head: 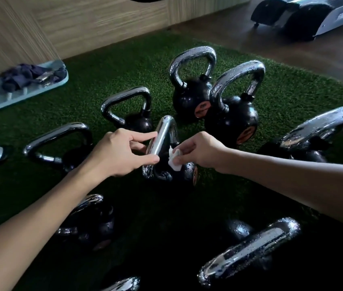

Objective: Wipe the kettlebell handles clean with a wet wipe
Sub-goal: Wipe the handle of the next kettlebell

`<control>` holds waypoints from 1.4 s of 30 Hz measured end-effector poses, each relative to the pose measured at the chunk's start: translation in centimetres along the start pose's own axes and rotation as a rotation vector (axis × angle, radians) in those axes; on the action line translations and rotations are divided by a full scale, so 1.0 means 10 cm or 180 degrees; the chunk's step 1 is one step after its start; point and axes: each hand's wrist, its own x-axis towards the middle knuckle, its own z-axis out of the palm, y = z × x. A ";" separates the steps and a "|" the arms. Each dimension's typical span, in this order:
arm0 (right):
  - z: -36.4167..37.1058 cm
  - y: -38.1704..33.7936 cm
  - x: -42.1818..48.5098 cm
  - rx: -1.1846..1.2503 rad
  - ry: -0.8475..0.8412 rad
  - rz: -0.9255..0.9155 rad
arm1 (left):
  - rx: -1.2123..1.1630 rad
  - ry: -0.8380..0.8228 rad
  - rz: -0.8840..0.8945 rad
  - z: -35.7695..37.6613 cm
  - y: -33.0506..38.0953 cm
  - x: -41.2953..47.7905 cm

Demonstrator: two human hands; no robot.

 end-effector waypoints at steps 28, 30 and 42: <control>0.68 -0.26 0.38 -0.0365 -0.0585 -0.0847 | -0.0385 -0.0341 -0.0161 -0.33 -0.59 0.16; 0.71 -0.27 0.37 0.0121 -0.0532 -0.0629 | -0.0436 -0.0308 -0.0221 -0.34 -0.61 0.17; 0.88 -0.36 0.34 0.1290 0.0220 -0.0158 | -0.0639 -0.0337 -0.0323 -0.32 -0.71 0.19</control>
